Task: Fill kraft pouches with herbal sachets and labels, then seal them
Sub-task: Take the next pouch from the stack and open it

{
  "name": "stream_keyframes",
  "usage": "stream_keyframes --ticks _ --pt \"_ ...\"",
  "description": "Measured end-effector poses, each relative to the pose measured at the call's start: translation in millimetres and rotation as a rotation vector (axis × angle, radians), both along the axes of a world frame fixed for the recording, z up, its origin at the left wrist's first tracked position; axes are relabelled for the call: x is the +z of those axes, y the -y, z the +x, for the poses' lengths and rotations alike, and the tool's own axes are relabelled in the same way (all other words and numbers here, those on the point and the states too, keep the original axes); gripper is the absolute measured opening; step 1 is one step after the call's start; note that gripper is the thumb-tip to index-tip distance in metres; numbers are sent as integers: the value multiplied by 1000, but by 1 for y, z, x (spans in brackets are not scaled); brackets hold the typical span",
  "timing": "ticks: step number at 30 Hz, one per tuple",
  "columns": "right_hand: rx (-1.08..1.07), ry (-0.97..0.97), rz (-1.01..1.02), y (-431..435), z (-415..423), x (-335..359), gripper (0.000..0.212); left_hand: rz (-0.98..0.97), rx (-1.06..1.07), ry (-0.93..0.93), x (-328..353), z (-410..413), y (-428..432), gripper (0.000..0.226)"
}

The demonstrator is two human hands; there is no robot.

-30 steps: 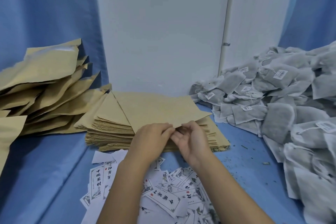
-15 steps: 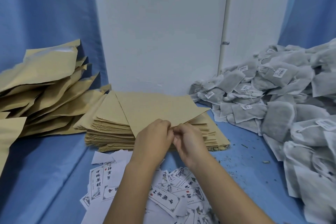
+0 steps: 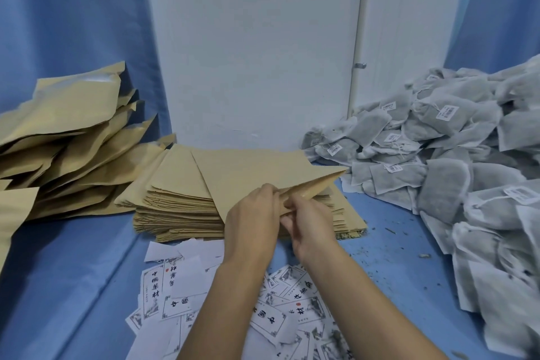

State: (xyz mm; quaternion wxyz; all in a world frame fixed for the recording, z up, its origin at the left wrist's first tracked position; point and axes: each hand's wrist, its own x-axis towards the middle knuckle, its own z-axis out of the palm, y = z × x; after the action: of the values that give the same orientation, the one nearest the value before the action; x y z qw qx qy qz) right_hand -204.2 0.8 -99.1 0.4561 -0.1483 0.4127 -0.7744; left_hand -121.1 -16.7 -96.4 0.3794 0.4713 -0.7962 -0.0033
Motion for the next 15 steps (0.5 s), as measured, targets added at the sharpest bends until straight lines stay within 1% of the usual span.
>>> stream_keyframes --ticks 1,2,4,6,9,11,12,13,14,15 --pt "26 32 -8 -1 0 1 21 -6 -8 18 0 1 0 20" --pt "44 64 -8 -1 0 2 15 -18 -22 33 0 3 0 23" --pt "26 98 40 0 -6 0 11 -62 -36 48 -2 9 4 42" --pt "-37 98 106 0 -15 -3 12 -96 5 3 -2 21 11 56" --pt "-151 121 138 -2 -28 -4 11 -16 111 -93 -3 37 16 54" --pt "-190 117 127 -2 -28 -5 15 42 166 -67 -6 34 16 52" --pt "-178 87 101 -2 -24 -5 16 60 163 -57 -8 30 15 52" --pt "-143 20 58 -2 -18 -3 16 66 137 -87 -8 24 13 52" --pt "-98 -99 10 -2 -12 0 15 61 85 -163 -7 18 11 53" --pt "-60 -274 -40 -2 -5 4 17 55 15 -271 -6 10 7 52"
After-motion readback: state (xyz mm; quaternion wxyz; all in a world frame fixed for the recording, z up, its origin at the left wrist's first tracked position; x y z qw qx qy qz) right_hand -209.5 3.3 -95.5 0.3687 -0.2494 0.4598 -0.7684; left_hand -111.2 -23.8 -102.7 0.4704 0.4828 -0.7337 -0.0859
